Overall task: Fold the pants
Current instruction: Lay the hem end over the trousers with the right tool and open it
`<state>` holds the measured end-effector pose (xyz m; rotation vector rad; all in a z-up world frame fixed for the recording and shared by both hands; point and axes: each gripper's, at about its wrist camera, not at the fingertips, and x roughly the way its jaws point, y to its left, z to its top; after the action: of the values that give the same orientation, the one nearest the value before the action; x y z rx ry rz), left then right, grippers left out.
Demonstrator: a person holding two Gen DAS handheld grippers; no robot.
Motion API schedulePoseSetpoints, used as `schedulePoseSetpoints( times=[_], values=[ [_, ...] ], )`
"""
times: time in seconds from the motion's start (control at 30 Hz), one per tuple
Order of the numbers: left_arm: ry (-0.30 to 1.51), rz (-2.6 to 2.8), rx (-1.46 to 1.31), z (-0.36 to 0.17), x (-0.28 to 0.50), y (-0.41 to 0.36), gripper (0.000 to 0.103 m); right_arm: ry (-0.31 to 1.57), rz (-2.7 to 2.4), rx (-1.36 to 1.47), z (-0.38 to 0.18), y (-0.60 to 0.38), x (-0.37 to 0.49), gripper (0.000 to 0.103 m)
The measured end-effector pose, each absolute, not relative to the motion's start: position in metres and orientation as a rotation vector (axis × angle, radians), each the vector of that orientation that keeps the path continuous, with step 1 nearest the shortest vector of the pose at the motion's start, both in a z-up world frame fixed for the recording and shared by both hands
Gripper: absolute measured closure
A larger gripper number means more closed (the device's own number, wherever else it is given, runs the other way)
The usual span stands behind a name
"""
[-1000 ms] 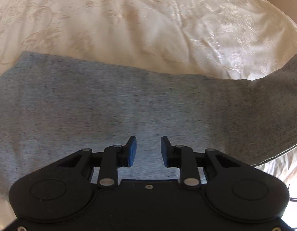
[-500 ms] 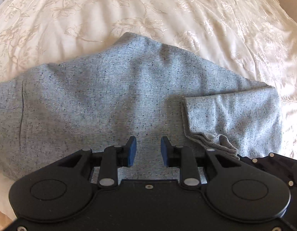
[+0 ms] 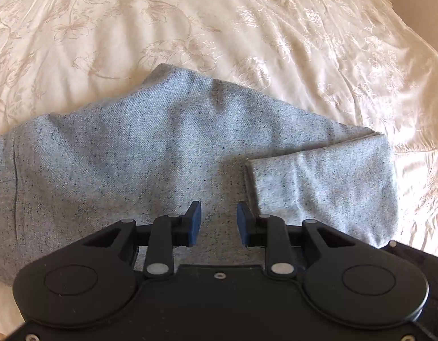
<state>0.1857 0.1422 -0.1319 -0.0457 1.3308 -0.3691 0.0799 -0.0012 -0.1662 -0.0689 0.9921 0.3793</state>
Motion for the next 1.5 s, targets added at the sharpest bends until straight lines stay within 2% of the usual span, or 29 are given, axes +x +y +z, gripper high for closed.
schedulePoseSetpoints(
  times=[0.33, 0.4, 0.57, 0.6, 0.63, 0.67, 0.73, 0.87, 1.0, 1.07, 1.13, 1.3, 1.33, 1.37, 1.4, 1.5],
  values=[
    [1.462, -0.355, -0.144, -0.175, 0.192, 0.109, 0.067, 1.04, 0.297, 0.035, -0.159, -0.066, 0.07, 0.071],
    [1.476, -0.343, -0.184, -0.183, 0.192, 0.109, 0.064, 1.059, 0.287, 0.044, -0.161, -0.078, 0.071, 0.071],
    [1.49, -0.376, -0.289, -0.193, 0.195, 0.103, 0.029, 1.067, 0.255, 0.086, -0.166, -0.102, 0.076, 0.071],
    [1.485, -0.375, -0.307, -0.194, 0.196, 0.1, 0.031, 1.07, 0.25, 0.1, -0.167, -0.106, 0.076, 0.071],
    [1.462, -0.36, -0.303, -0.192, 0.196, 0.098, 0.05, 1.075, 0.246, 0.11, -0.169, -0.11, 0.077, 0.071],
    [1.435, -0.322, -0.256, -0.187, 0.196, 0.095, 0.08, 1.08, 0.242, 0.114, -0.17, -0.113, 0.077, 0.071],
    [1.366, -0.319, -0.214, -0.171, 0.193, 0.091, 0.086, 1.077, 0.234, 0.115, -0.169, -0.12, 0.076, 0.071],
    [1.171, -0.351, -0.036, -0.135, 0.182, 0.074, 0.086, 1.048, 0.196, 0.117, -0.168, -0.141, 0.089, 0.071],
    [1.316, -0.309, -0.08, -0.158, 0.198, 0.077, 0.08, 1.032, 0.144, 0.151, -0.176, -0.165, 0.122, 0.071],
    [1.386, -0.265, -0.127, -0.171, 0.202, 0.088, 0.066, 1.037, 0.134, 0.152, -0.185, -0.172, 0.141, 0.071],
    [1.41, -0.248, -0.164, -0.176, 0.201, 0.099, 0.063, 1.07, 0.113, 0.156, -0.2, -0.181, 0.163, 0.071],
    [1.401, -0.167, -0.025, -0.166, 0.186, 0.11, 0.065, 1.16, 0.048, 0.165, -0.23, -0.208, 0.194, 0.083],
    [1.386, -0.143, 0.008, -0.161, 0.182, 0.11, 0.071, 1.157, 0.051, 0.165, -0.228, -0.209, 0.194, 0.083],
    [1.366, -0.129, 0.023, -0.155, 0.177, 0.11, 0.071, 1.14, 0.053, 0.143, -0.222, -0.207, 0.19, 0.081],
    [1.338, -0.128, 0.016, -0.147, 0.171, 0.11, 0.071, 1.118, 0.066, 0.124, -0.215, -0.204, 0.185, 0.073],
    [1.292, -0.173, -0.028, -0.132, 0.156, 0.1, 0.069, 1.074, 0.145, 0.124, -0.195, -0.191, 0.162, 0.071]
  ],
)
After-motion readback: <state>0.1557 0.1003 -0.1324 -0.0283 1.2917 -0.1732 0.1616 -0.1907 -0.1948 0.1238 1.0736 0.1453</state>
